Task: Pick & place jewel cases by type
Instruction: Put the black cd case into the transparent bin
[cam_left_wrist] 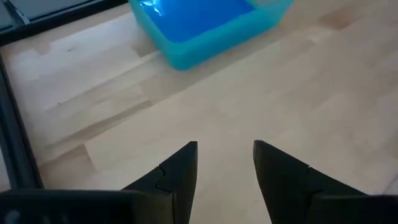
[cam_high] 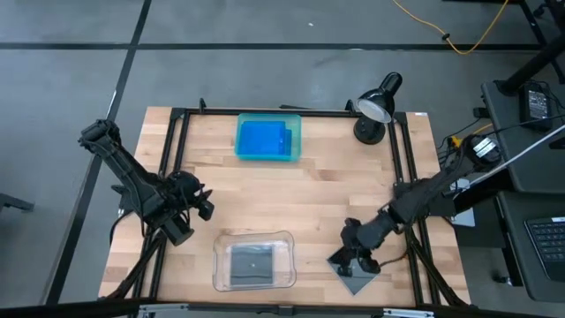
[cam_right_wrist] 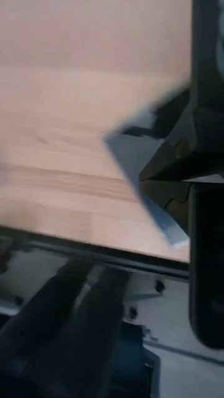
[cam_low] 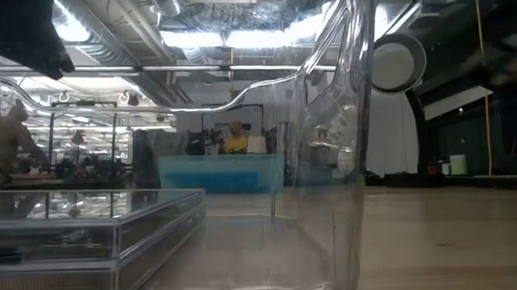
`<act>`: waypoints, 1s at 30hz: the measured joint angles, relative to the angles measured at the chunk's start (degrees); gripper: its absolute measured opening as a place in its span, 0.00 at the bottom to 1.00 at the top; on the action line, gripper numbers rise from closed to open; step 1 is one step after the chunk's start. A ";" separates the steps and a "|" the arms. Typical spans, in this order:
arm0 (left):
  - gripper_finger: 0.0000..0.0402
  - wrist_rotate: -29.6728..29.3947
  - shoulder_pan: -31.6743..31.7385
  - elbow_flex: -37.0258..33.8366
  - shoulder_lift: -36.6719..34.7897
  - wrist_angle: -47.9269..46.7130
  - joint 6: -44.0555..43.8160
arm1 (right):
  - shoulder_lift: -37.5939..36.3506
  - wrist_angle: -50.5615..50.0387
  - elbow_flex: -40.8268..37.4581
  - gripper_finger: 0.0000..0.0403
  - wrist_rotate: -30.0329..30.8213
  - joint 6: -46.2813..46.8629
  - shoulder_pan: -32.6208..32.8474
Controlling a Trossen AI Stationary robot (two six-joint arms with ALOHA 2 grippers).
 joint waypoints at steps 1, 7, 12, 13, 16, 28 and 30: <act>0.37 -0.12 0.01 -0.24 0.00 0.00 -0.08 | 1.04 -0.08 0.00 0.02 -0.02 2.01 1.03; 0.37 -1.80 0.01 -0.90 0.00 -0.06 0.32 | 7.15 0.59 0.00 0.02 -0.45 11.85 5.02; 0.37 -2.21 0.01 -0.90 0.00 -0.08 1.69 | 10.70 1.20 0.00 0.02 -2.97 14.73 5.38; 0.37 -2.21 0.01 -0.90 0.00 -0.08 1.69 | 11.37 1.26 0.00 0.02 -3.68 14.73 5.38; 0.37 -2.24 0.01 -0.90 0.00 -0.07 1.65 | 13.51 1.23 0.00 0.02 -5.74 13.57 4.52; 0.36 -3.53 0.01 -0.90 0.00 0.31 -0.75 | 18.05 1.88 0.22 0.02 -13.81 1.46 -6.92; 0.36 -4.13 0.01 -0.90 0.00 0.33 -1.37 | 18.05 1.79 0.20 0.02 -13.69 -0.50 -9.54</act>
